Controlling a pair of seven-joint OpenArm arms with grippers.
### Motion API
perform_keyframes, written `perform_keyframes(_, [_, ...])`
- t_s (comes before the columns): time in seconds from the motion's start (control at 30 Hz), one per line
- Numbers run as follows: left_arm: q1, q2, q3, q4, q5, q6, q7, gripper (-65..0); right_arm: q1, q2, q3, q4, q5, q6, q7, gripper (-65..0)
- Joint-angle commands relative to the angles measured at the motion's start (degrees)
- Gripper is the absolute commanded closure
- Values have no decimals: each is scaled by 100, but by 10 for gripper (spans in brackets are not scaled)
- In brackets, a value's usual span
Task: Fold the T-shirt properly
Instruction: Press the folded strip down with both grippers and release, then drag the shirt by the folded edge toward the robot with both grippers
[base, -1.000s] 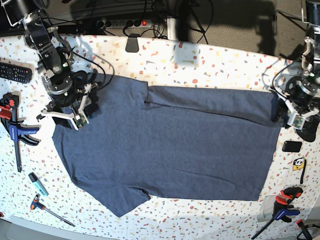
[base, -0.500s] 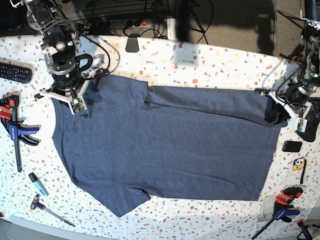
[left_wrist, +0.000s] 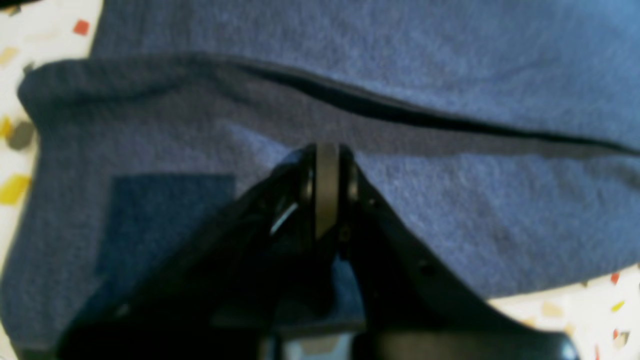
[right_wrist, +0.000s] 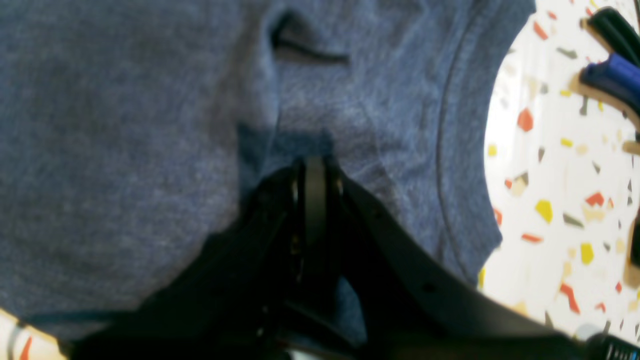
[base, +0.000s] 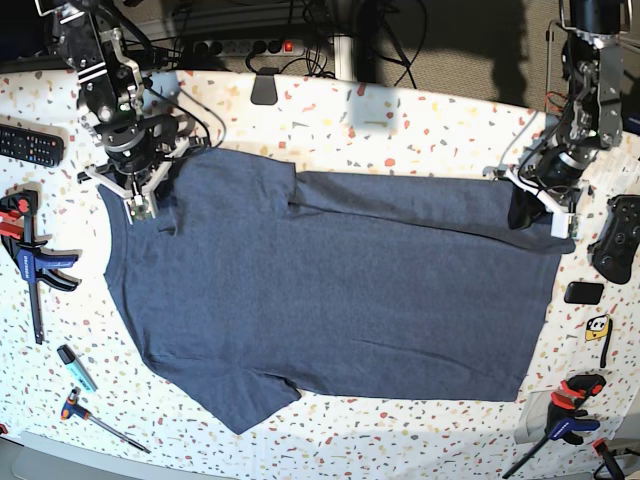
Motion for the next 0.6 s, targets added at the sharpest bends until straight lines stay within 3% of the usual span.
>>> perform_keyframes(0.0, [-48, -57, -26, -42, 24, -13, 76, 0, 17, 66, 39, 24, -28, 15, -44, 0])
perform_keyframes(0.3, [787, -229, -31, 271, 20, -13, 116, 0, -684, 83, 125, 127, -350, 4, 138, 0])
perform_keyframes(0.57, [1460, -278, -37, 990, 22, -13, 122, 0, -1416, 83, 866, 535, -350, 13, 203, 0])
